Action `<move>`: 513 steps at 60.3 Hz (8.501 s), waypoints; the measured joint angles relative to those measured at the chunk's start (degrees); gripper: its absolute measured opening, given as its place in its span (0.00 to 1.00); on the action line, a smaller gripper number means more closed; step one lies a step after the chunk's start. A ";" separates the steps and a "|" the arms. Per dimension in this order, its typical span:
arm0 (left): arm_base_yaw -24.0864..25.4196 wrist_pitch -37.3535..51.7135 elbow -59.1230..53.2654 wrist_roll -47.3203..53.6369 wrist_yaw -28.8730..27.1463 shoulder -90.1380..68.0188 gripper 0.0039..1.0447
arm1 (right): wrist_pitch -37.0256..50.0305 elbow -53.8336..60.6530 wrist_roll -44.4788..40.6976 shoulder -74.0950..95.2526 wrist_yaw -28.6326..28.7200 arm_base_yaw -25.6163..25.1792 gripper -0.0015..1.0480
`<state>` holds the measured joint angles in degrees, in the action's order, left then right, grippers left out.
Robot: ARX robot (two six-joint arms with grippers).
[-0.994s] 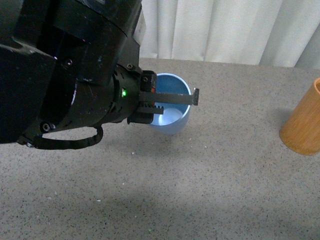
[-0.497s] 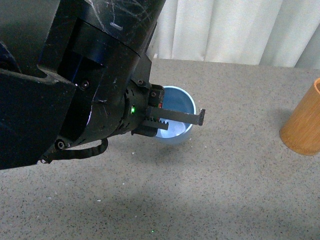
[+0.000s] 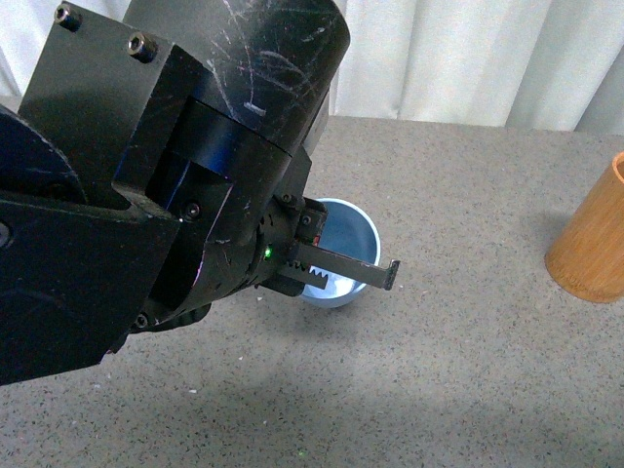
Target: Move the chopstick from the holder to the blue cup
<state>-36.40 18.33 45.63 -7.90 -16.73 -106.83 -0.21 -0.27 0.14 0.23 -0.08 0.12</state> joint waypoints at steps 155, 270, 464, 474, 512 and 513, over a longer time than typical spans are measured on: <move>0.63 -5.18 3.19 -1.62 -0.26 2.36 0.94 | 0.00 0.00 0.00 0.00 0.00 0.00 0.91; 36.24 -2.97 -44.50 7.48 16.57 88.02 0.03 | 0.00 0.02 0.00 0.00 0.07 0.00 0.91; 36.26 -18.29 -44.50 7.54 16.72 106.64 0.94 | 7.82 -58.14 28.52 105.22 -6.12 -8.52 0.91; 36.26 -18.29 -44.50 7.54 16.72 106.64 0.94 | 7.41 -60.72 28.30 107.73 -6.97 -7.76 0.91; 36.26 -18.29 -44.50 7.54 16.72 106.64 0.94 | 8.26 -63.21 28.35 113.90 -8.24 -6.91 0.59; 36.26 -18.29 -44.50 7.54 16.72 106.64 0.94 | 8.31 -63.21 28.35 113.90 -8.24 -6.88 0.57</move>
<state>-0.14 0.03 1.13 -0.36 -0.01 -0.19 8.10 -63.48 28.49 114.13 -8.32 -6.76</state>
